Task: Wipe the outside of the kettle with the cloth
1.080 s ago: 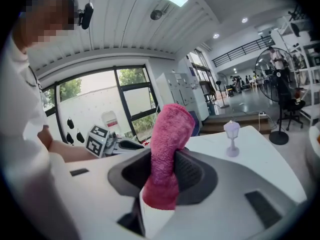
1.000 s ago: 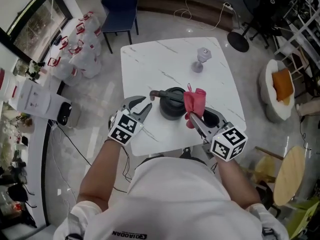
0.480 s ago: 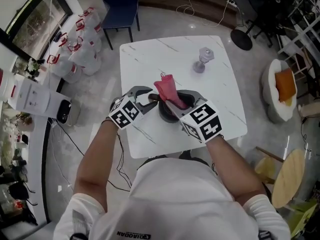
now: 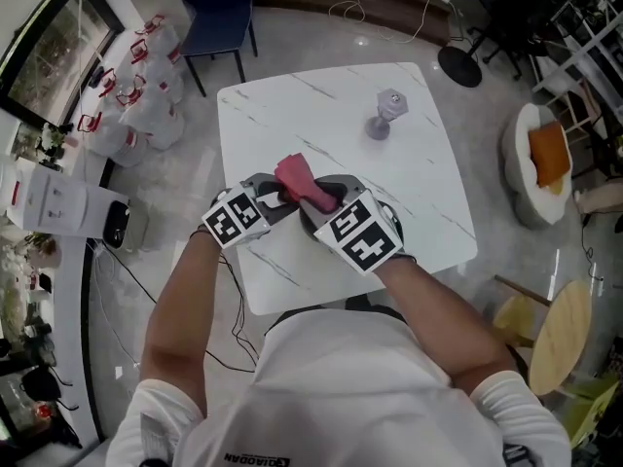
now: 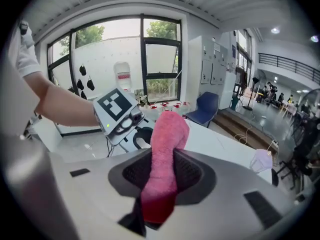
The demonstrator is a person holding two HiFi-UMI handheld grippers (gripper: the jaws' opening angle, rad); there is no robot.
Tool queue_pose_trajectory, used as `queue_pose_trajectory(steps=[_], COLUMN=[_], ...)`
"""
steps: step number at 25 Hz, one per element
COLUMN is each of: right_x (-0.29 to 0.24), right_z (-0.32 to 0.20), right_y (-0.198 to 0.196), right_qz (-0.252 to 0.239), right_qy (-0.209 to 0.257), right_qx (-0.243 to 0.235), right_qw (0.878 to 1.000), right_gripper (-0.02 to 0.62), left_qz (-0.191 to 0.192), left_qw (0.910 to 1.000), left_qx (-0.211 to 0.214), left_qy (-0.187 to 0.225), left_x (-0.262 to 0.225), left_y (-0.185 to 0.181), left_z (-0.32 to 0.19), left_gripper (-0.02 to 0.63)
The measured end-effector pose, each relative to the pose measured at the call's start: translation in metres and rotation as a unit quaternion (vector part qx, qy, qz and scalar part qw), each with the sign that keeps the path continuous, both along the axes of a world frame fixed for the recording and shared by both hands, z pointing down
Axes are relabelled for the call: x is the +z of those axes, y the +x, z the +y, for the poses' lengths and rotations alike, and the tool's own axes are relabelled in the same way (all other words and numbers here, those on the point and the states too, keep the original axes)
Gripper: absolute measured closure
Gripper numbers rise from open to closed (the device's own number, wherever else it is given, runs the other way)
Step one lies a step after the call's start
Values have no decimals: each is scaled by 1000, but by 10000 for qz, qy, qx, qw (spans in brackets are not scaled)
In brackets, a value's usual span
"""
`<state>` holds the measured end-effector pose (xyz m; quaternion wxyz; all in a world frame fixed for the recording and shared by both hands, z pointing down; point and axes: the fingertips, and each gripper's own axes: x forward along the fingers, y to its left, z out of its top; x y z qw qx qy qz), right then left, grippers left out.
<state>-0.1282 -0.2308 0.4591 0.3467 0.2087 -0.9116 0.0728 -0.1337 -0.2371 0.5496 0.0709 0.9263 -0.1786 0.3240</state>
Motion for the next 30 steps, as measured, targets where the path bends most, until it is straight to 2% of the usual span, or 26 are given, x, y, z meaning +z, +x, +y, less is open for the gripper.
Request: queue_pose_trajectory(steps=[3,7,17,24,27,30], right_x=[2,5,7,16,23,20], right_z=[0,-3,-10,-14,-14,-9], right_y=[8,31,69,119,147,165], right_qz=[184,155,204,-86,98,-194], right_qy=[84,-70,42,-267,-179,-222], right_qx=[-101,142,546,1259,1496,1708], right_qw=[9997,9998,9983,9916,9885,9849], right_gripper=[480,482,482,483,483,483], left_qz=[-113,-248,-519,-766,-955,-1110], left_qw=[9999,9994,9979,9967,9950,9927], left_qx=[41,128,129,65,234,461], left_qy=[50,220,360,254,195,79], left_x=[1,5,3,-1,-3,-5], left_y=[0,1,5,10,15,21], left_z=[-1,-1,3,16,28,41], left_gripper=[466,474,479,479,480,482])
